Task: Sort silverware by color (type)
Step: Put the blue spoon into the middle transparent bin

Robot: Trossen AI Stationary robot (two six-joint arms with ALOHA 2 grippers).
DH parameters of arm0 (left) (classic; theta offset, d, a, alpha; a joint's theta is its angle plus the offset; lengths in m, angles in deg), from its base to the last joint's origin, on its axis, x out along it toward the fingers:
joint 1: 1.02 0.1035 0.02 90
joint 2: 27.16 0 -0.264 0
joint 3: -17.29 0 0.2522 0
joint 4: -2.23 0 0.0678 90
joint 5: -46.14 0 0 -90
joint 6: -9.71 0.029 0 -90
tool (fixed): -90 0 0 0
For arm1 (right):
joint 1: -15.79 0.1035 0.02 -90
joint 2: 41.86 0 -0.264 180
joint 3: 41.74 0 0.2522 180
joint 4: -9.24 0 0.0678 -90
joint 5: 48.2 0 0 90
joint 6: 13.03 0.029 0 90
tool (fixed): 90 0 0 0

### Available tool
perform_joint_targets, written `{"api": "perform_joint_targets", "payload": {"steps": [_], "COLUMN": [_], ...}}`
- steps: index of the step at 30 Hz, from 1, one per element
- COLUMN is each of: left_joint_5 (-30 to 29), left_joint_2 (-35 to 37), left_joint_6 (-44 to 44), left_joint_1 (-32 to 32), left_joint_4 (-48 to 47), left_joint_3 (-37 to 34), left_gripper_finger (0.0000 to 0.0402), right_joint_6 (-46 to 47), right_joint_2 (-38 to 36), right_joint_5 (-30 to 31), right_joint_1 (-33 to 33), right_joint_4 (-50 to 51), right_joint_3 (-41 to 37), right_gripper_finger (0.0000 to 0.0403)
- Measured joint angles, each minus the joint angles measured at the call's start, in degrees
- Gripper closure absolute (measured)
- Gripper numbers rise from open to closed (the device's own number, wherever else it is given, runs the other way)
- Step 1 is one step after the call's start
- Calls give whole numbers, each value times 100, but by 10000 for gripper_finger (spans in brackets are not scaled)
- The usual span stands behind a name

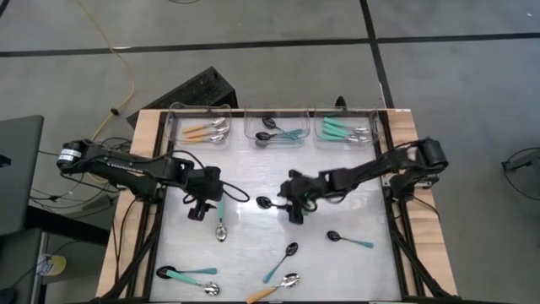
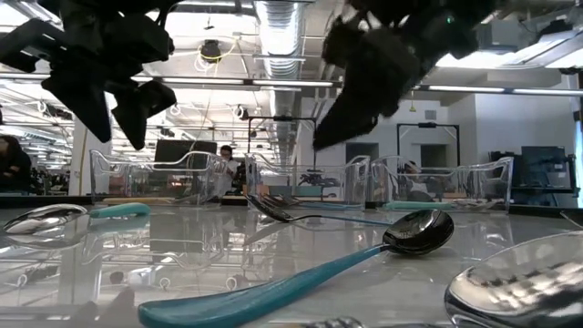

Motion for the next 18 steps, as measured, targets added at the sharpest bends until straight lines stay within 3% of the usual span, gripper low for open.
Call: {"api": "perform_joint_targets", "payload": {"steps": [5, 12, 18], "left_joint_5": [71, 88, 86], "left_joint_2": [1, 0, 2], "left_joint_6": [12, 288, 352], "left_joint_1": [2, 2, 2], "left_joint_4": [-180, -233, -245], "left_joint_3": [0, 0, 0], "left_gripper_finger": [201, 201, 201], "right_joint_6": [569, 1558, 1823], "right_joint_2": [804, 1449, 1593], "right_joint_5": [738, 973, 1376], "right_joint_1": [278, 339, 589], "right_joint_4": [145, 127, 392], "right_joint_3": [18, 241, 262], "right_gripper_finger": [185, 211, 300]}}
